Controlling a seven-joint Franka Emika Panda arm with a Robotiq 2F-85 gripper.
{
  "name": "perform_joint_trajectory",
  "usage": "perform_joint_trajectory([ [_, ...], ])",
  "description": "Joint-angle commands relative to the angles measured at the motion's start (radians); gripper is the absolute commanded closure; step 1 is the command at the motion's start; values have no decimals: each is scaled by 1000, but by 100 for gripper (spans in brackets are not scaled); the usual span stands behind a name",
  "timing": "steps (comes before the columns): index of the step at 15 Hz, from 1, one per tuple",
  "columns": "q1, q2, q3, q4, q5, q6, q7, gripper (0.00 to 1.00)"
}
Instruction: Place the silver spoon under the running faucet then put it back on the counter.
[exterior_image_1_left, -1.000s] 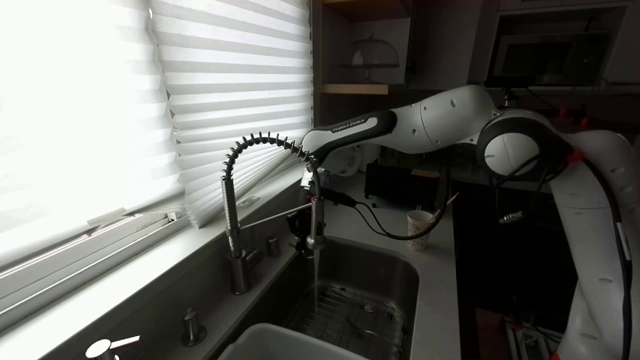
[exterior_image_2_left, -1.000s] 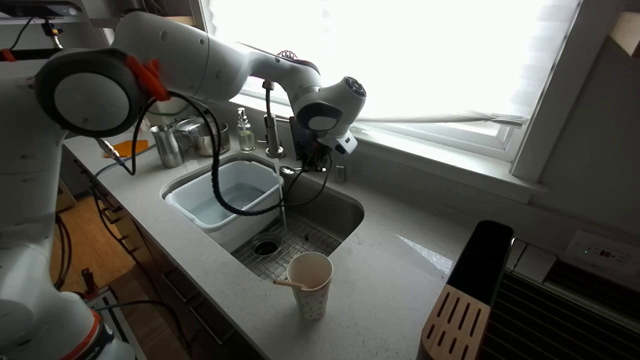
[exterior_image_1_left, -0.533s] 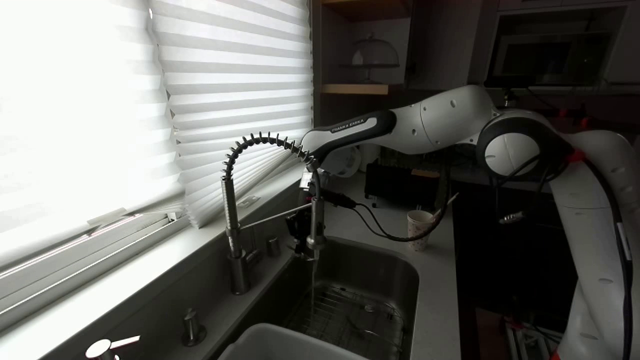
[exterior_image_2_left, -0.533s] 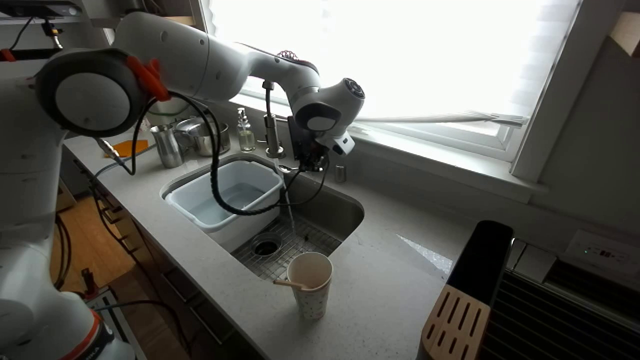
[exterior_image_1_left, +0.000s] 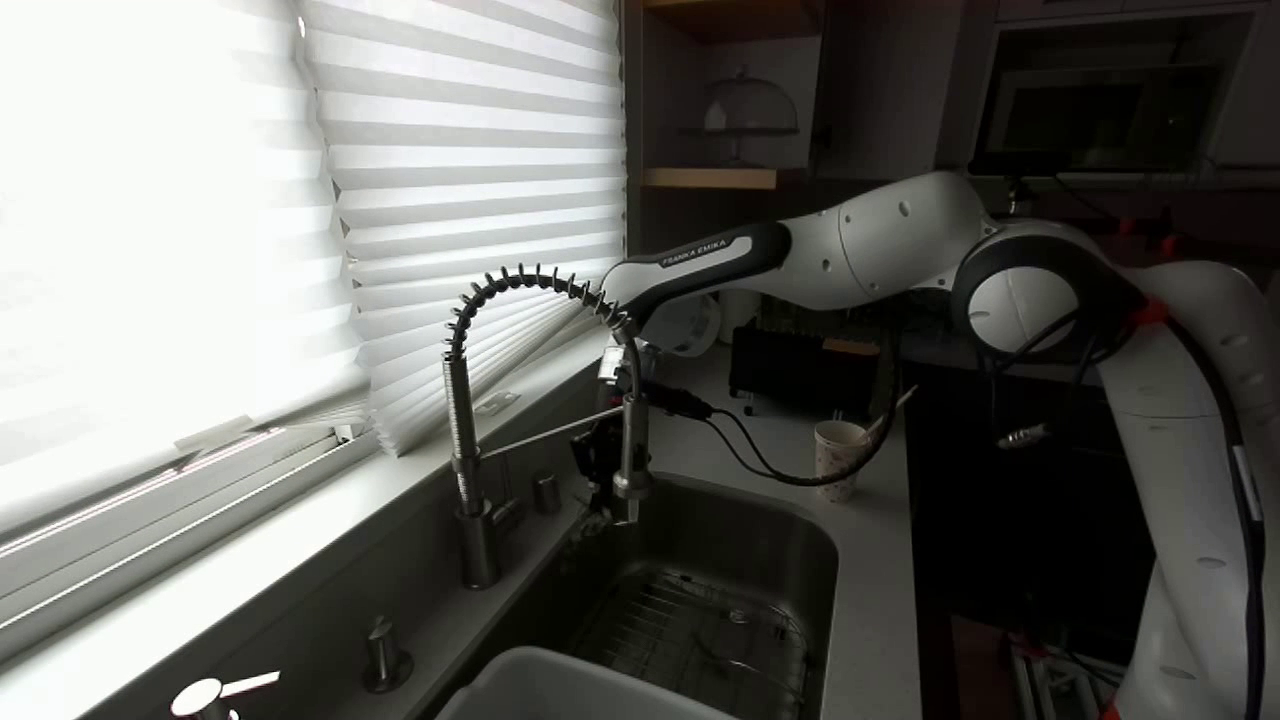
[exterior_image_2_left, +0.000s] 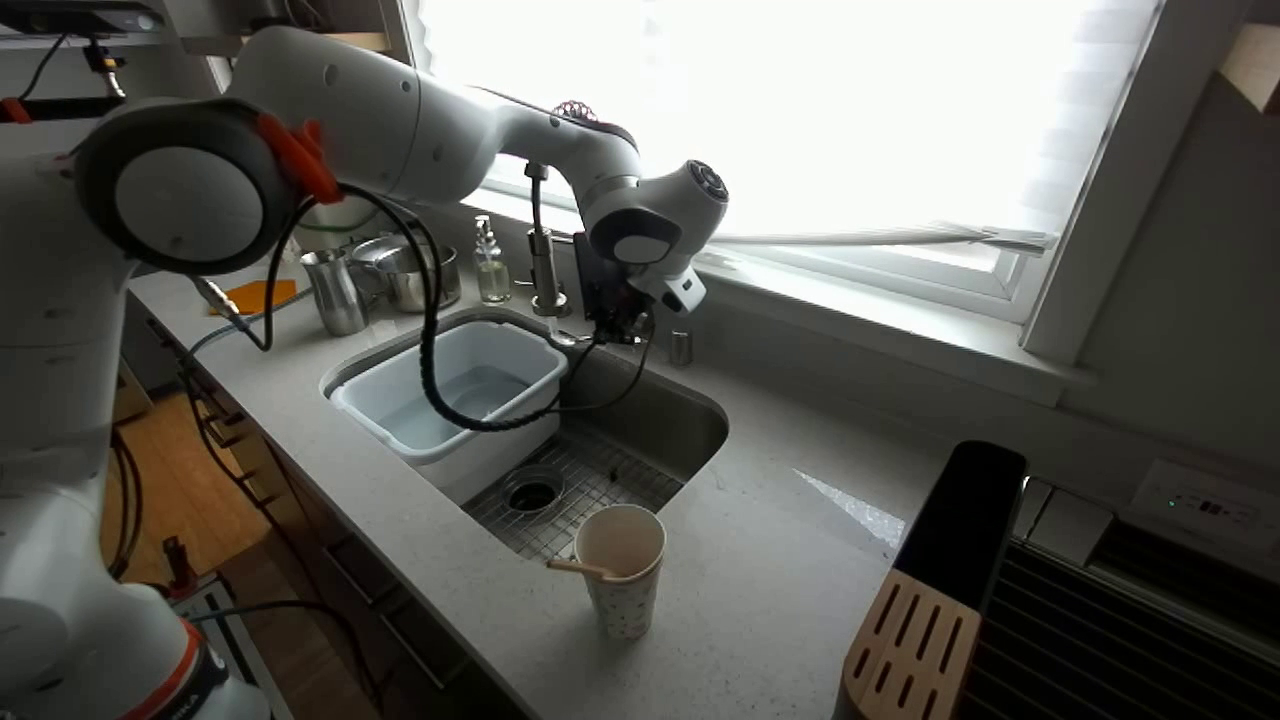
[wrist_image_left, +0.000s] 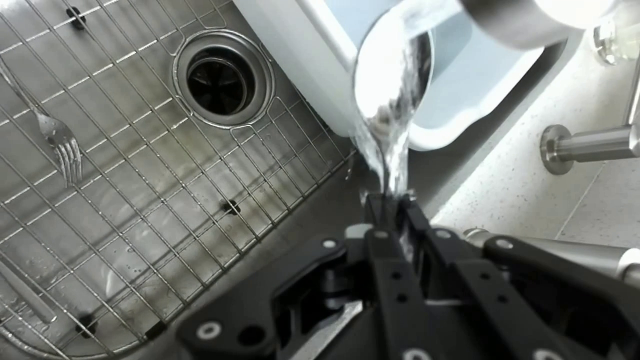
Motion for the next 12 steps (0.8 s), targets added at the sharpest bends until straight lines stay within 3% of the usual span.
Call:
perform_joint_trajectory([
  [1, 11, 3, -19, -5, -6, -38, 68, 98],
  [12, 36, -9, -66, -45, -160, -60, 192, 98],
])
